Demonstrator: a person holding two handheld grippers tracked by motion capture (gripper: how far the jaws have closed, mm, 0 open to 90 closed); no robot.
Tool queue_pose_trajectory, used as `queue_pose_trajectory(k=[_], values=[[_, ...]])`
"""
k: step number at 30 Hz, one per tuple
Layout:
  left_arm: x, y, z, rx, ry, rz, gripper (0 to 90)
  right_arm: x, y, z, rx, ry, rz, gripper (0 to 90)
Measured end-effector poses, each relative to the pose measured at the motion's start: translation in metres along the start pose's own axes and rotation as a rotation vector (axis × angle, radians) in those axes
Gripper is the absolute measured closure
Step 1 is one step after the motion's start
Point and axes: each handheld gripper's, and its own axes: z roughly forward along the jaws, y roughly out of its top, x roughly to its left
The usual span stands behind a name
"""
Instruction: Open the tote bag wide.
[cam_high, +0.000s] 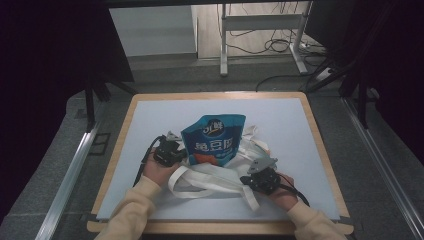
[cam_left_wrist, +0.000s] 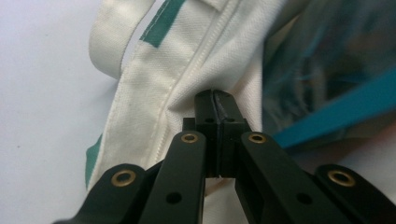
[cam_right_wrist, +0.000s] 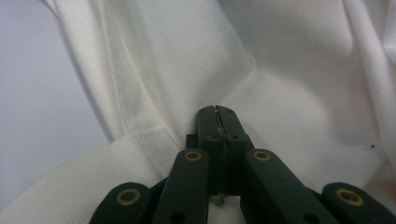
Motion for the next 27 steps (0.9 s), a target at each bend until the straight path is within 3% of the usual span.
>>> queue_pose_trajectory(k=[8, 10, 14, 18, 21, 27], values=[[0.006, 0.002, 0.007, 0.01, -0.023, -0.032, 89.9, 0.004, -0.006, -0.001, -0.018, -0.009, -0.005, 89.1], [0.005, 0.002, 0.004, -0.007, -0.027, -0.016, 89.8, 0.003, -0.005, -0.001, -0.023, -0.01, -0.006, 89.0], [0.001, -0.001, -0.011, -0.053, -0.038, 0.005, 89.7, -0.002, 0.004, -0.012, -0.085, -0.03, 0.01, 88.9], [-0.003, -0.003, -0.034, -0.137, -0.051, 0.004, 89.4, -0.017, 0.02, -0.031, -0.148, -0.081, 0.031, 88.9], [-0.006, -0.004, -0.047, -0.166, -0.067, 0.004, 89.6, -0.028, 0.025, -0.036, -0.165, -0.105, 0.05, 88.9], [-0.018, -0.011, -0.052, -0.144, -0.082, 0.028, 89.7, -0.046, 0.034, -0.032, -0.151, -0.092, 0.098, 88.9]])
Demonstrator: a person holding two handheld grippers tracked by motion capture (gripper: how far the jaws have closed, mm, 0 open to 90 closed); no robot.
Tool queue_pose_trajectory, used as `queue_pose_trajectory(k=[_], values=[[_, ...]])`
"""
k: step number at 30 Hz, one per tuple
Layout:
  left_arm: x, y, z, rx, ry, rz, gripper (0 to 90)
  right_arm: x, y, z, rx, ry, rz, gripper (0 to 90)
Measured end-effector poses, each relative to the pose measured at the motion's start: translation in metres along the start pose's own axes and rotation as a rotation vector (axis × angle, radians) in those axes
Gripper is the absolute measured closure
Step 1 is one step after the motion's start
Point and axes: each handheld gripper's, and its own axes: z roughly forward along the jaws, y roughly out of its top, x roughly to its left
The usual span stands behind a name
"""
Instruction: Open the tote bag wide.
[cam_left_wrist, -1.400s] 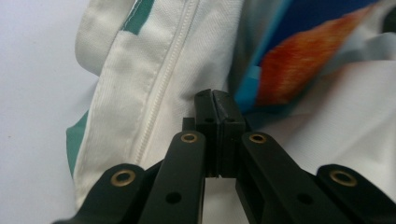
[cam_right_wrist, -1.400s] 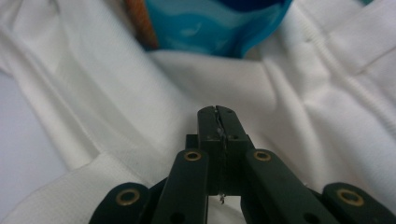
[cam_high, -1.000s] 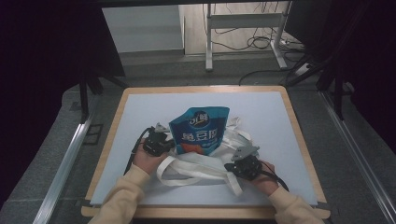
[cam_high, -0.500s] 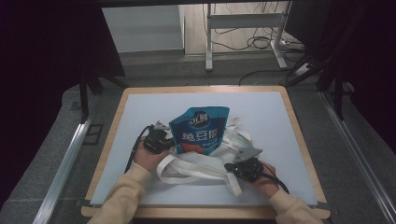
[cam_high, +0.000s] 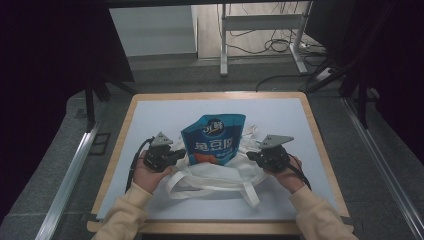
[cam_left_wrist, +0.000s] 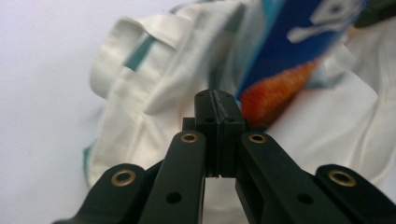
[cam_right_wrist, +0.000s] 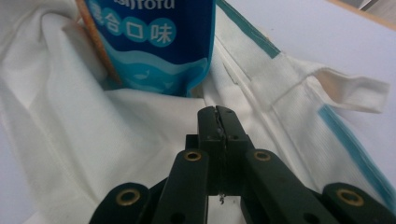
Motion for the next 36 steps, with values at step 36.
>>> queue_pose_trajectory(k=[36], values=[[-0.03, -0.048, 0.019, 0.164, -0.098, 0.048, 90.0, -0.033, 0.012, 0.06, 0.148, -0.106, 0.099, 89.1]])
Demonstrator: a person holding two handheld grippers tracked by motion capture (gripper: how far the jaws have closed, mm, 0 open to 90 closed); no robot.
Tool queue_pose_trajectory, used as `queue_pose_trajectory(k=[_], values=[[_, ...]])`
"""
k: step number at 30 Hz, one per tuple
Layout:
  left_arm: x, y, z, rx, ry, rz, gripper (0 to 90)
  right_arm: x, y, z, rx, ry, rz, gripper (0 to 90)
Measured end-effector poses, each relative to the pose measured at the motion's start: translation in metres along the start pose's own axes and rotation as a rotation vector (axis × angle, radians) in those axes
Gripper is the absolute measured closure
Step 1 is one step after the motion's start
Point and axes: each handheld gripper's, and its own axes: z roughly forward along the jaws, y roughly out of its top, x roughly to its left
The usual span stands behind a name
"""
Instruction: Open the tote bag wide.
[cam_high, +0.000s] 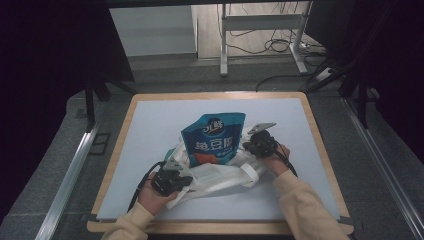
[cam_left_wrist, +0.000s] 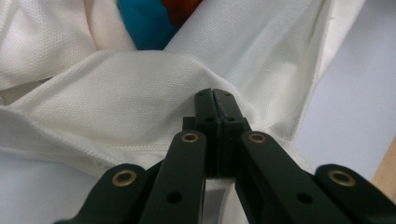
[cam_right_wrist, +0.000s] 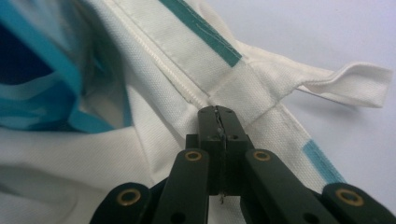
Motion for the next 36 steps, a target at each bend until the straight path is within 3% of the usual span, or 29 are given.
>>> queue_pose_trajectory(k=[8, 12, 20, 27, 36], values=[[0.0, -0.001, 0.0, 0.003, -0.008, 0.001, 90.0, -0.003, 0.0, 0.005, 0.012, -0.007, 0.012, 89.1], [0.0, -0.001, -0.001, -0.02, -0.008, 0.009, 89.9, -0.001, -0.001, 0.002, -0.021, -0.008, 0.005, 89.0], [0.003, 0.009, -0.022, -0.147, 0.006, 0.009, 89.8, 0.005, -0.007, -0.033, -0.124, 0.0, -0.021, 89.0], [0.008, 0.006, -0.036, -0.194, 0.026, -0.007, 89.8, 0.006, -0.014, -0.065, -0.206, 0.028, 0.001, 88.9], [0.021, 0.0, -0.045, -0.226, 0.057, -0.04, 89.4, 0.001, -0.033, -0.091, -0.248, 0.049, -0.008, 88.9]])
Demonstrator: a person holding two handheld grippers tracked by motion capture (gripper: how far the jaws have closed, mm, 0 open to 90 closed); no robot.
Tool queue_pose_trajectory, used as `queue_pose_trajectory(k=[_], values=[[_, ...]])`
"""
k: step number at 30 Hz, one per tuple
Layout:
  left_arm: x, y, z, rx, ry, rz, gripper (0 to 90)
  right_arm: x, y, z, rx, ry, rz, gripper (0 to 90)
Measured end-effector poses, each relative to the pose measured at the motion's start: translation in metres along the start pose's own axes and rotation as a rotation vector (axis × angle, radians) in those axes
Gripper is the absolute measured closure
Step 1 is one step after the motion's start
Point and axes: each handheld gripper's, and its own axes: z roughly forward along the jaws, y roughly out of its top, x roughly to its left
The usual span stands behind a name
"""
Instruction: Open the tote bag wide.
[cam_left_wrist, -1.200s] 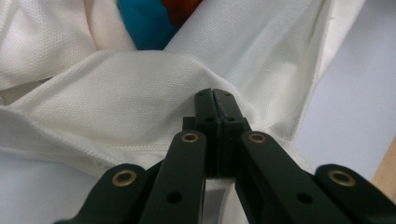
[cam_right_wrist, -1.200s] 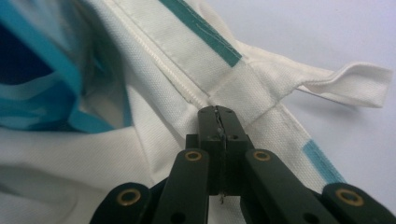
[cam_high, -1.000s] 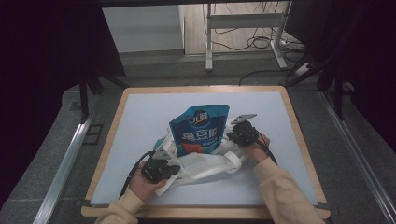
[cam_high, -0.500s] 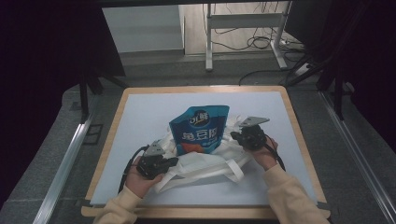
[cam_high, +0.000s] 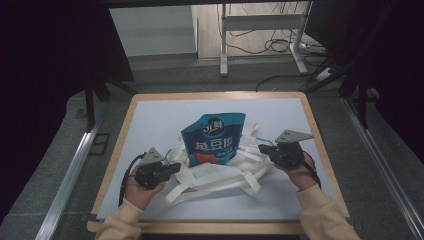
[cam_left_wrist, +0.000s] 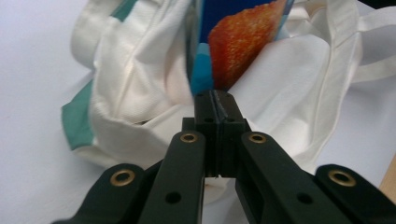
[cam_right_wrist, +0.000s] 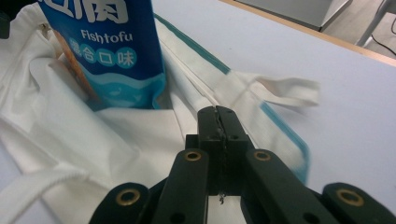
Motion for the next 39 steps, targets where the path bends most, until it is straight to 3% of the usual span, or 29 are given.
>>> queue_pose_trajectory(k=[4, 8, 14, 15, 21, 27, 33, 39], values=[[0.004, -0.003, -0.006, -0.017, 0.015, -0.011, 88.8, -0.005, -0.01, -0.015, -0.022, -0.005, 0.025, 88.4], [0.012, -0.008, -0.015, -0.039, 0.043, -0.031, 84.3, -0.009, -0.021, -0.029, -0.047, -0.013, 0.025, 81.5], [0.028, -0.021, -0.025, -0.07, 0.114, -0.106, 64.3, -0.014, -0.035, -0.04, -0.076, -0.041, 0.061, 58.3], [0.031, -0.023, -0.027, -0.073, 0.119, -0.117, 57.1, -0.017, -0.04, -0.043, -0.082, -0.051, 0.076, 54.2], [0.038, -0.036, -0.032, -0.062, 0.146, -0.141, 43.2, -0.026, -0.056, -0.05, -0.099, -0.077, 0.129, 49.5], [0.043, -0.044, -0.025, -0.016, 0.157, -0.146, 40.1, -0.039, -0.077, -0.047, -0.063, -0.096, 0.182, 49.1], [0.043, -0.045, -0.018, 0.012, 0.16, -0.136, 39.3, -0.043, -0.089, -0.039, -0.019, -0.108, 0.192, 48.7], [0.043, -0.045, -0.018, 0.012, 0.162, -0.135, 39.0, -0.04, -0.087, -0.039, -0.021, -0.115, 0.167, 48.1]])
